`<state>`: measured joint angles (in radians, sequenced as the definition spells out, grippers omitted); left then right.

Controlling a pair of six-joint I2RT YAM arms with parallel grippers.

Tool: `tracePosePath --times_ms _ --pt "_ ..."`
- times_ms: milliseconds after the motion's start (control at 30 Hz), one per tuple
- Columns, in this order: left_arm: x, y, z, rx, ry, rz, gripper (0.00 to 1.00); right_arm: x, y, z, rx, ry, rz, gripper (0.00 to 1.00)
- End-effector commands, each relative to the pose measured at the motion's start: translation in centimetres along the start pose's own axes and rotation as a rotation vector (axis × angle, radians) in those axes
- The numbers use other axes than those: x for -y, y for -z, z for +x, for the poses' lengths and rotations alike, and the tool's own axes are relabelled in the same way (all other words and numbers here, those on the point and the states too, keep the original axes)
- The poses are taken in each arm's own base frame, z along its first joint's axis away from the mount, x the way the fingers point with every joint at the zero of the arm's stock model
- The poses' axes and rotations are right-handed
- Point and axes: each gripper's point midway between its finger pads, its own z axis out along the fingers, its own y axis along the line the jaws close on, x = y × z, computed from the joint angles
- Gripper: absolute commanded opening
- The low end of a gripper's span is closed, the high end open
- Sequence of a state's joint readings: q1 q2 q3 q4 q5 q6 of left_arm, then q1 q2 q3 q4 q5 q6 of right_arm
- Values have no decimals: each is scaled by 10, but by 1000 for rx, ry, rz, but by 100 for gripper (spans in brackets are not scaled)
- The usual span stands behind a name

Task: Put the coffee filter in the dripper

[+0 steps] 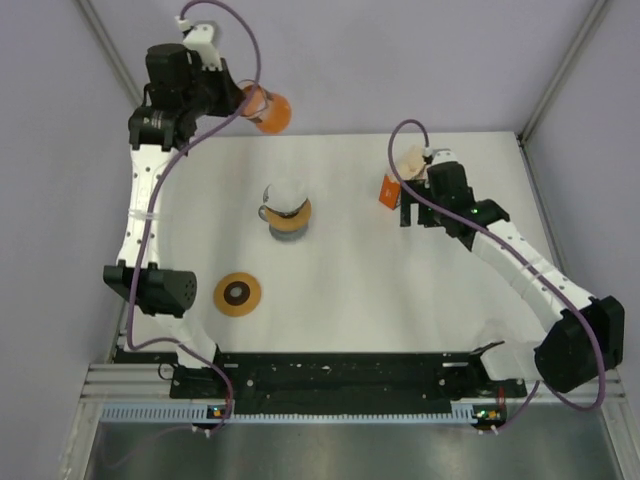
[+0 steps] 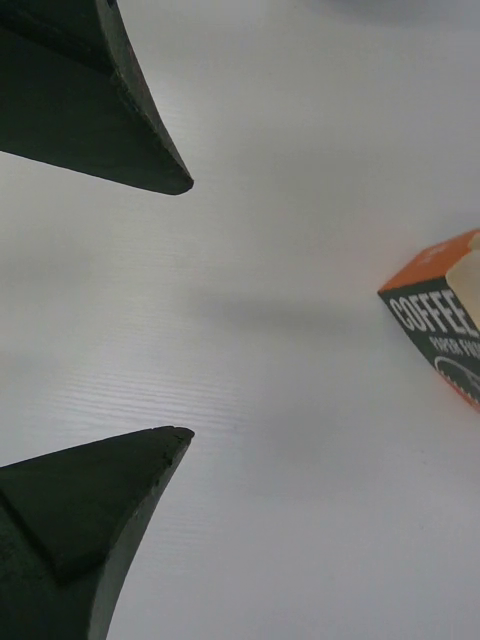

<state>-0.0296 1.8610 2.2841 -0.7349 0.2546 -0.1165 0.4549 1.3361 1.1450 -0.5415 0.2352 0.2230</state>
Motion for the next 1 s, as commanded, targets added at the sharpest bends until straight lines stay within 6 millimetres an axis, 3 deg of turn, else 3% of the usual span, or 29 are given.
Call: tracePosePath --times_ms 0,133,333,467,767,967 --pt "122 39 58 -177 -158 339 0 37 12 -18 84 -176 38 99" --pt "180 53 118 -323 -199 511 0 56 17 -19 115 -231 49 99" --pt "233 57 201 -483 -315 666 0 66 22 -12 127 -187 73 99" --pt "255 52 247 -545 -406 745 0 67 27 -11 140 -162 71 99" --pt "249 35 317 -611 -530 784 0 75 40 -11 178 -114 94 99" --pt "242 32 348 -625 -650 768 0 74 40 -10 177 -116 87 99"
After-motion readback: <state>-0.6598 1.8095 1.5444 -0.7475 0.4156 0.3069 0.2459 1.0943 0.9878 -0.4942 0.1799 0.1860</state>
